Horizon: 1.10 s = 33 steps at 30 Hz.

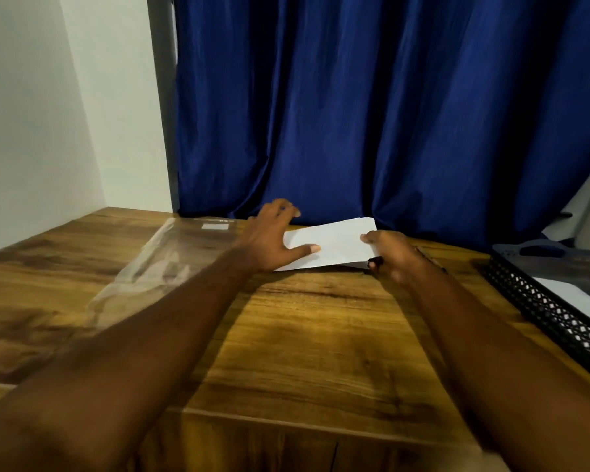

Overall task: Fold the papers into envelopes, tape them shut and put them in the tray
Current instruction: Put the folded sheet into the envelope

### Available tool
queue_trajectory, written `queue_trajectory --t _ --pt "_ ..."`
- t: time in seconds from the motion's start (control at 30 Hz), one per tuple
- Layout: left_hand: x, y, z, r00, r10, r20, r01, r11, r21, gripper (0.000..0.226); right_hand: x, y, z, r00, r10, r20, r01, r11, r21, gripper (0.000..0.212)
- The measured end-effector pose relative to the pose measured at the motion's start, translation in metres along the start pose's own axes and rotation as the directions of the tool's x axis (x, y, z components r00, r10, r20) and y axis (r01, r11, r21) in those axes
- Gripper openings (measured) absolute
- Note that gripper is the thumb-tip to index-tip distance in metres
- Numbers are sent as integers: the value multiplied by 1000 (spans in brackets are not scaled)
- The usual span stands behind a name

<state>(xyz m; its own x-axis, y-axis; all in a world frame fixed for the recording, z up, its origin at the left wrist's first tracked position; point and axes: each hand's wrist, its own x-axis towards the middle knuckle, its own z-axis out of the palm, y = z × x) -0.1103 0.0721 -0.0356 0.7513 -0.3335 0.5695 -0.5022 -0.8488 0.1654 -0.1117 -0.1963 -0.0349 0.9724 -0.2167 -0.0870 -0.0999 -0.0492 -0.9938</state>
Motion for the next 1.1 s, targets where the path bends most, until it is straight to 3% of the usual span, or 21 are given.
queue_trajectory --t 0.13,0.23,0.33,0.53,0.7,0.9,1.1 --pt "20 34 19 971 35 235 -29 999 -26 126 4 3 -3 996 -26 87 21 998 57 25" --pt "31 44 41 947 18 319 -17 1000 -5 135 10 10 -6 989 -29 146 11 992 124 28" --pt "33 44 51 950 15 311 -15 1000 -2 128 12 16 -5 982 -35 183 13 993 116 20" --pt "30 32 73 971 29 236 -24 999 -23 116 22 22 -6 969 -81 234 57 992 109 31" --pt "35 37 70 989 125 80 -128 991 38 119 29 26 -13 962 -169 213 143 981 131 35" --pt "30 33 68 986 108 125 -119 989 85 118 21 27 -15 943 -165 288 140 985 104 47" --pt "27 38 64 979 140 146 -153 985 84 118 9 27 -11 947 -167 275 147 985 93 22"
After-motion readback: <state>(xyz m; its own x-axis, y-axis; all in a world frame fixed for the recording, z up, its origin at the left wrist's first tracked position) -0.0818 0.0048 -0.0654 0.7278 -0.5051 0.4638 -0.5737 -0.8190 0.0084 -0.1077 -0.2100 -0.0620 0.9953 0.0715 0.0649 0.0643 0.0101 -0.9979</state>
